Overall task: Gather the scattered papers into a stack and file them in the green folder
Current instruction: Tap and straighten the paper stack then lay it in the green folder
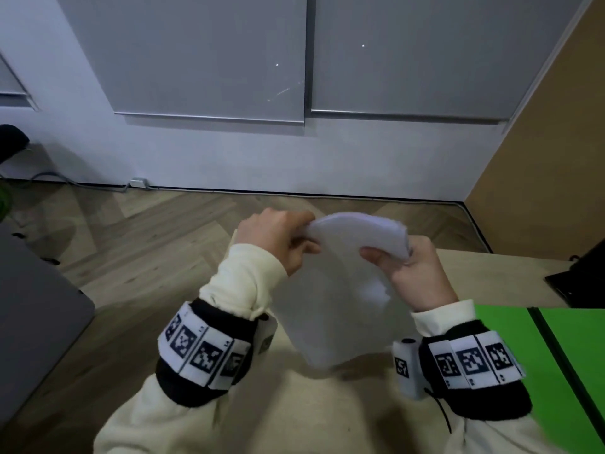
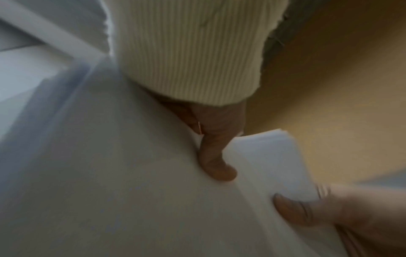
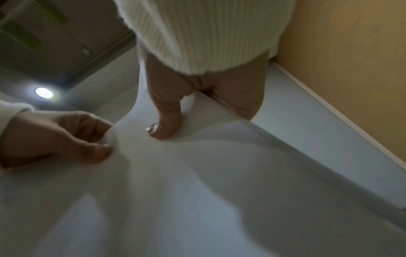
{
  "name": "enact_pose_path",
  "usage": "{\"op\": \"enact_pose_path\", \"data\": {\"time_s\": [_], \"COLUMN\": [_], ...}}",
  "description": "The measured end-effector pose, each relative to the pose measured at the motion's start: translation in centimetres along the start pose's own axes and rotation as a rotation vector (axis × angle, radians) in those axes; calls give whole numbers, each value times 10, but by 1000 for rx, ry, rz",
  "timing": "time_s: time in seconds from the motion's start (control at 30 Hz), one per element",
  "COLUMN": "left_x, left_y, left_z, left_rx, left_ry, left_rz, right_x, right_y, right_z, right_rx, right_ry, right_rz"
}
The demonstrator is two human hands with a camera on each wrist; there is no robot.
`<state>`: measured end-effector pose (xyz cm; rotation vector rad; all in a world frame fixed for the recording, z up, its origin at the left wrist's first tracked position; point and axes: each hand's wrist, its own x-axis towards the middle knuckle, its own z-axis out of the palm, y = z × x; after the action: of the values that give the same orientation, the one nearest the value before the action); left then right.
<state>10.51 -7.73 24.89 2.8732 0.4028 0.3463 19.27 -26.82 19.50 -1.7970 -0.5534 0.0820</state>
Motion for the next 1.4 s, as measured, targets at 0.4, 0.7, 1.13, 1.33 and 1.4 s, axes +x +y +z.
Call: {"op": "enact_pose_path", "data": {"time_s": [0.4,0.7,1.13,1.33,1.4], "left_x": [-12,-23,-53,-58,-52], "left_y": [-93,-117,-95,-80,-80], "left_z": [17,66,145,156,155], "left_rx": [-744,-1211,-1103,-1166,-1208], "left_ry": [75,190,47,130,221], "left_rz": [-163,-472,-618,-825,-859], "right_x": [-25,-39,-53,-58,-51], "right_y": [103,112,115,117,112], "right_z": [-49,-1,14,20,21], "right_rx": [86,589,223,253,326], "right_ry": [-203,2,235,356,448], "right_rz": [279,409,459,550,510]}}
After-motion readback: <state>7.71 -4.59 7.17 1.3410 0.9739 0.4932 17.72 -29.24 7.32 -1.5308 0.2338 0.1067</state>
